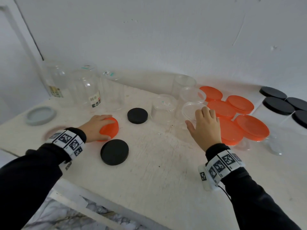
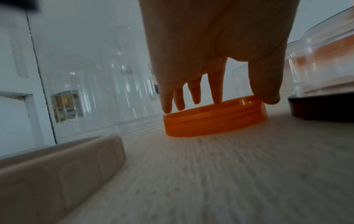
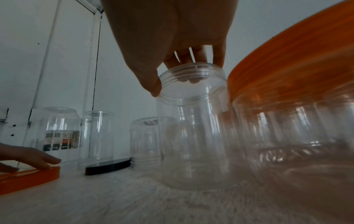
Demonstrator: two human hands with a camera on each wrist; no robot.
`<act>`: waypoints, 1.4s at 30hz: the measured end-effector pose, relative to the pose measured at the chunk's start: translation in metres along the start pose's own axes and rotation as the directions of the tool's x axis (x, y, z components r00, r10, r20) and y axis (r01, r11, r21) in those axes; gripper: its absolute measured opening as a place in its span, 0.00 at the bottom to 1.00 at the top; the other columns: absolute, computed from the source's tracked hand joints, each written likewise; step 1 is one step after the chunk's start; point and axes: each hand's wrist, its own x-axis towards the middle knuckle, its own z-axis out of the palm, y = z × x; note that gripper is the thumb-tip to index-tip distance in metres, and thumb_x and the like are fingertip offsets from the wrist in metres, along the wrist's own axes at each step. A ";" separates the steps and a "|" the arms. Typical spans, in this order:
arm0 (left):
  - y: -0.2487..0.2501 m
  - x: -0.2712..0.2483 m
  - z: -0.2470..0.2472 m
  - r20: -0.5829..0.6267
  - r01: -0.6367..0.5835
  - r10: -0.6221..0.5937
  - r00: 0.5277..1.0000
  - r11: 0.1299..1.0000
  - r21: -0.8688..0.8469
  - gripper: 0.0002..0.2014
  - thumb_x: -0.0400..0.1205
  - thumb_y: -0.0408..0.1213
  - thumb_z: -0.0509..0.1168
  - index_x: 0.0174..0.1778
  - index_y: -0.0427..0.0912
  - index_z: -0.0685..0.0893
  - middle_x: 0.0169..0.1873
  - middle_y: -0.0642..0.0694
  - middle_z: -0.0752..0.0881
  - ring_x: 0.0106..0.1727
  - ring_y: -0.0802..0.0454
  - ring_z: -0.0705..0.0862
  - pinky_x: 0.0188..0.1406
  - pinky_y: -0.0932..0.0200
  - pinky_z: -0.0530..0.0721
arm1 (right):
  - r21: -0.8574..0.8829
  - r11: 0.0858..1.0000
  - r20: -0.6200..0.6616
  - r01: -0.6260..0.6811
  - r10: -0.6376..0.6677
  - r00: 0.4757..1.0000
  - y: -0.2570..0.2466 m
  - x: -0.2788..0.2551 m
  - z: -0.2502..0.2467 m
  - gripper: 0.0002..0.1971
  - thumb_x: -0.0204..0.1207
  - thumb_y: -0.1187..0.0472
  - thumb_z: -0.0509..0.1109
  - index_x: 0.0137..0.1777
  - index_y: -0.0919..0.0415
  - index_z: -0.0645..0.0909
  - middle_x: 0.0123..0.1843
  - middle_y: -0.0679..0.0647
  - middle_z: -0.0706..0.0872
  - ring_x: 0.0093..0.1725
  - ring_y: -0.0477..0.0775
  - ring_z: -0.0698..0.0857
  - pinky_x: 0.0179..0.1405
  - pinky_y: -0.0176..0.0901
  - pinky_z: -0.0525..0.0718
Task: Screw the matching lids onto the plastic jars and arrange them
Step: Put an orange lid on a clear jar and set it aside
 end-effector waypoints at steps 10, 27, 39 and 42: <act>-0.003 0.006 -0.005 0.069 0.117 -0.123 0.990 0.988 0.097 0.44 0.68 0.49 0.76 0.78 0.56 0.59 0.81 0.42 0.51 0.79 0.38 0.49 0.77 0.41 0.58 | -0.058 0.996 0.155 -0.070 0.078 0.985 -0.007 0.011 -0.014 0.22 0.77 0.46 0.65 0.56 0.67 0.74 0.57 0.61 0.76 0.58 0.62 0.73 0.54 0.52 0.74; -0.011 -0.025 -0.033 -0.156 -0.052 0.017 0.988 0.974 -0.221 0.45 0.63 0.45 0.80 0.73 0.65 0.63 0.76 0.48 0.56 0.75 0.47 0.55 0.74 0.45 0.61 | 0.096 0.989 0.541 0.113 -0.147 0.828 -0.088 0.093 0.038 0.47 0.67 0.45 0.77 0.80 0.50 0.53 0.82 0.59 0.50 0.79 0.67 0.54 0.75 0.60 0.60; -0.029 -0.038 -0.043 -0.171 -0.166 0.121 0.978 0.945 -0.283 0.43 0.65 0.47 0.80 0.70 0.69 0.63 0.75 0.55 0.56 0.74 0.55 0.55 0.72 0.53 0.61 | -0.133 0.984 0.629 0.115 -0.006 0.777 -0.096 0.119 0.057 0.49 0.57 0.46 0.82 0.75 0.43 0.57 0.75 0.56 0.59 0.69 0.67 0.66 0.65 0.62 0.70; -0.030 -0.032 -0.045 -0.162 -0.192 0.151 0.975 0.942 -0.277 0.43 0.65 0.47 0.80 0.69 0.71 0.62 0.75 0.56 0.56 0.73 0.57 0.54 0.71 0.53 0.62 | -0.107 0.989 0.574 0.105 -0.025 0.819 -0.104 0.113 0.052 0.46 0.57 0.51 0.83 0.71 0.45 0.59 0.72 0.55 0.58 0.66 0.66 0.66 0.61 0.61 0.72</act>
